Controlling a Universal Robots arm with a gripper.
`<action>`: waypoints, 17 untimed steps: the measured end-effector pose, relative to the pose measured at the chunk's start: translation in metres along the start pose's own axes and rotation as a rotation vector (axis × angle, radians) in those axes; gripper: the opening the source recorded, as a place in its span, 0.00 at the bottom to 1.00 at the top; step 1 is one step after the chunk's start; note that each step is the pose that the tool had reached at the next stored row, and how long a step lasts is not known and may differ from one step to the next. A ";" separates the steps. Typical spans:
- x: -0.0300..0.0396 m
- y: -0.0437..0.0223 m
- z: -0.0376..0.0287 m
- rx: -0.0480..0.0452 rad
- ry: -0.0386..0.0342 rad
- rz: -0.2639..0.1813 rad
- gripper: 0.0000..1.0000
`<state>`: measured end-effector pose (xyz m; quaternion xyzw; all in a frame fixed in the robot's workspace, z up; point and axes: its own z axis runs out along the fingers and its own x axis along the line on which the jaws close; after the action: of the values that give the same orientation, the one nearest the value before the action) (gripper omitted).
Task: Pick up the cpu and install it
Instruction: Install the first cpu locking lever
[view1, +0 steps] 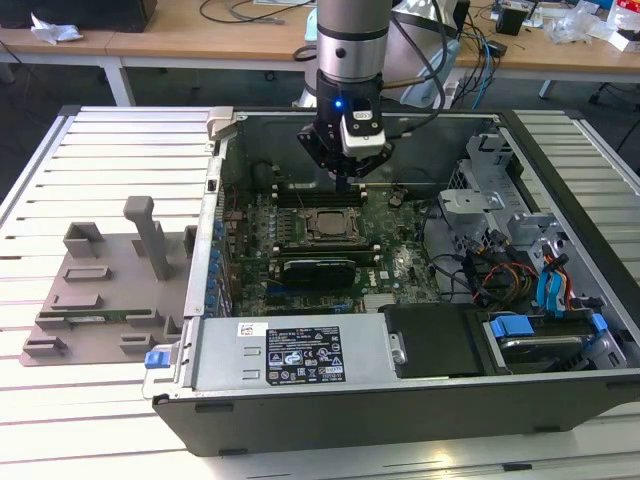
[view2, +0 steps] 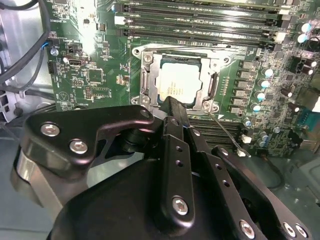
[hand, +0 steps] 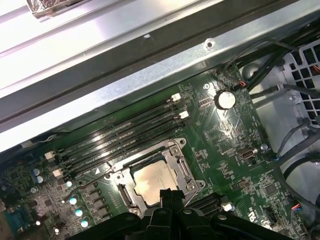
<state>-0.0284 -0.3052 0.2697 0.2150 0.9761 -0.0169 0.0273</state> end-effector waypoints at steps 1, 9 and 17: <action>0.0000 0.0000 0.0000 -0.0004 -0.0001 -0.006 0.11; 0.0000 0.0000 0.0000 -0.0031 -0.0011 -0.051 0.11; 0.0000 0.0000 0.0000 -0.0029 -0.0037 -0.104 0.11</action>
<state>-0.0284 -0.3052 0.2696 0.1637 0.9860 -0.0173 0.0286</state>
